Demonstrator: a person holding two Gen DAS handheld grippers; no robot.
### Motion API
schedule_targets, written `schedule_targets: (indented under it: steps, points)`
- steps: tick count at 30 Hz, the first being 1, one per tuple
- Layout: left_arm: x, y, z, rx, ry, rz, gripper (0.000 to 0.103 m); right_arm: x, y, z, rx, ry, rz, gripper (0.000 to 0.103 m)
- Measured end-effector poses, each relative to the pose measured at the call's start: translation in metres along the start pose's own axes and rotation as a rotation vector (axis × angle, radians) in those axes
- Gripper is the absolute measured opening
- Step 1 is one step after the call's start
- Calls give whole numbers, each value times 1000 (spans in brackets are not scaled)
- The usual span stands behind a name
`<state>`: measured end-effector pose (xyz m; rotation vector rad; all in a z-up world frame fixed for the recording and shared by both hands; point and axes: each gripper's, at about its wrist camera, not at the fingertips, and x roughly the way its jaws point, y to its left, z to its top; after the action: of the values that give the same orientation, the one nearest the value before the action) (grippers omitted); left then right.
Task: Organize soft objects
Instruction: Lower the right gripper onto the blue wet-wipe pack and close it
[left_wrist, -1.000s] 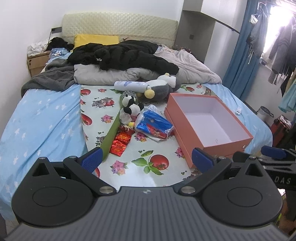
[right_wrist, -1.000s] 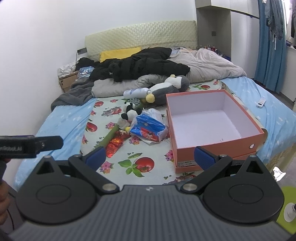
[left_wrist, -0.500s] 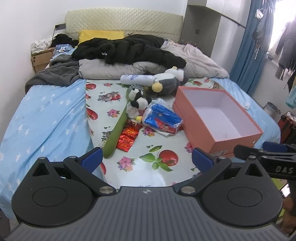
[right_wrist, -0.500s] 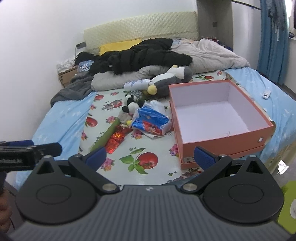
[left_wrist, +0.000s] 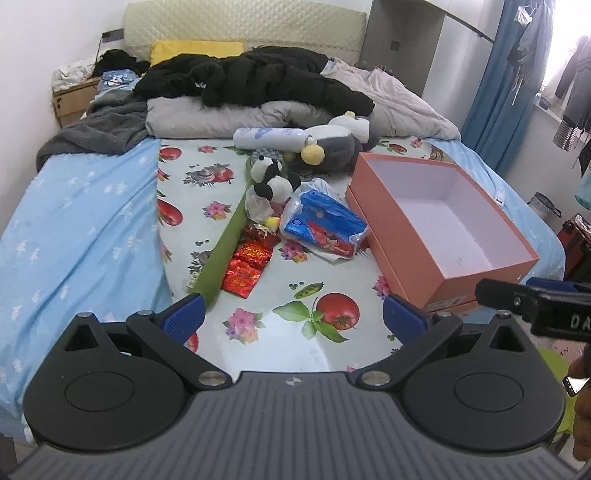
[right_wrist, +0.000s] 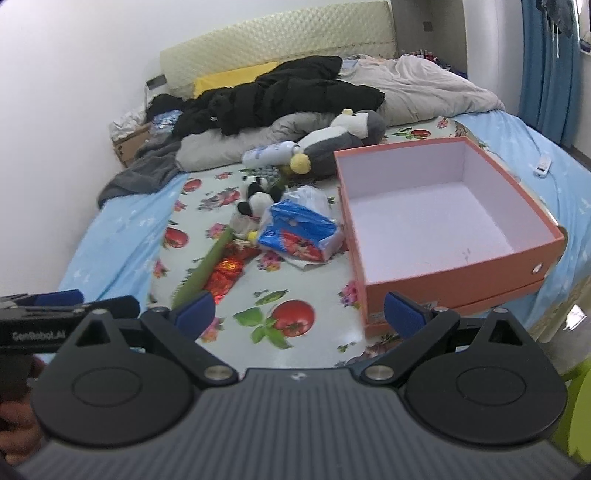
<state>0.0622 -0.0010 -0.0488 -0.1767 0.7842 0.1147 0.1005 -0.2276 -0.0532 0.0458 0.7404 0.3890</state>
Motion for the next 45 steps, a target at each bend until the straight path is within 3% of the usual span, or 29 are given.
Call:
schedule_targets:
  steps: [5,21,24,26,31,37,45]
  points:
    - [32,3,9,19,9,1,103,26,-3,16,-30,1,-40,100]
    - [150,9,35,144,85,-21,102,133,0,65,-170,139,52,100]
    - [175,15,37,155,111,-27,100,155,4,75,-207,146,61,90]
    - [192,19,38,158,135,-39,95,170,8,81,-234,152,74,71]
    - [232,25,40,221,157,-22,94,220,17,95,-265,196,104,70]
    - [271,33,40,292,187,-24,89,274,25,100,-321,253,76,65]
    - [310,37,41,377,215,-17,84,323,31,102,-414,263,28,65]
